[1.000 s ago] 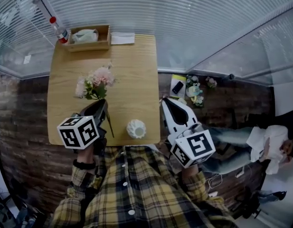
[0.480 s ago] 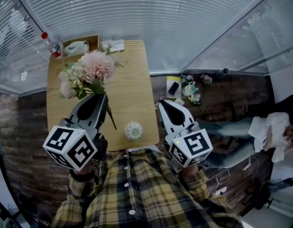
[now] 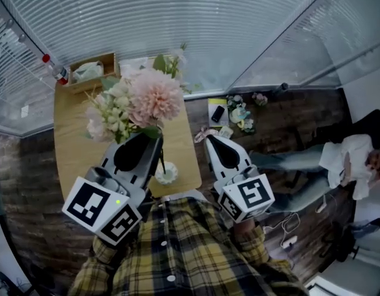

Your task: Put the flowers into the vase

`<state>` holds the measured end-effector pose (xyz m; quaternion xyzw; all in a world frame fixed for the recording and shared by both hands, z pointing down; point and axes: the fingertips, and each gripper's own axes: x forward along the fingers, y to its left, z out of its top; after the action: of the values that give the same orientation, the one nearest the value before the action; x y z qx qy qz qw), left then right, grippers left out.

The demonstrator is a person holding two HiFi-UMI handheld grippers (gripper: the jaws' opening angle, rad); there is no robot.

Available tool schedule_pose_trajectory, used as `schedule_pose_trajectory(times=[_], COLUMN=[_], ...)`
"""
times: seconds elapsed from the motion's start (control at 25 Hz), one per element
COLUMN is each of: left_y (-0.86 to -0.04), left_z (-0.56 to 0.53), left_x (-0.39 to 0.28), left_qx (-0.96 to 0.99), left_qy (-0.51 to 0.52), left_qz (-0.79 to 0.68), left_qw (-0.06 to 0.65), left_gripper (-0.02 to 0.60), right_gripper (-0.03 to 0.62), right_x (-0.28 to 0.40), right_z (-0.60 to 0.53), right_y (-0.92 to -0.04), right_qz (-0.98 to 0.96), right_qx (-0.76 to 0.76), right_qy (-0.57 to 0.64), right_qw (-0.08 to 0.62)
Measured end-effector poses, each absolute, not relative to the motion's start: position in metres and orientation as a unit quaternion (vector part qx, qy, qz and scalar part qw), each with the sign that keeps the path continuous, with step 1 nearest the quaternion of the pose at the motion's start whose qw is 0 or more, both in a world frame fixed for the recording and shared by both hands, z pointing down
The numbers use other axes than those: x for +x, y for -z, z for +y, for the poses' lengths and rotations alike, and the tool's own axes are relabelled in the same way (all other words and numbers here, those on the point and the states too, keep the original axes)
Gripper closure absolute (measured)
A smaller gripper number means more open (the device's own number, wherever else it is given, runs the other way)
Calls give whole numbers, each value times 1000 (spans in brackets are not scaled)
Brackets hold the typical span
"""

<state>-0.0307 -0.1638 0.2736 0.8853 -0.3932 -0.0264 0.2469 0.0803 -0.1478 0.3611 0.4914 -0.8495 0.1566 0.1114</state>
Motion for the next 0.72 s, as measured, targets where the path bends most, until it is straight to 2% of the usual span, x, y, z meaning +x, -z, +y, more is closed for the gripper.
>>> schedule_pose_trajectory(times=[0.28,0.72], left_y=[-276,-329], left_z=[-155,-128], left_x=[-15,-10], left_qx=[899,912], left_qy=[16,15], left_qz=[-374,-352], left_qw=[229,209], left_gripper=[566,566], right_gripper=[580,580], right_x=[94,97], right_z=[-141,-134], right_y=[-364,-374], right_qz=[-842,-841], right_qx=[502,499], right_qy=[-163,-175], right_qw=[109,112])
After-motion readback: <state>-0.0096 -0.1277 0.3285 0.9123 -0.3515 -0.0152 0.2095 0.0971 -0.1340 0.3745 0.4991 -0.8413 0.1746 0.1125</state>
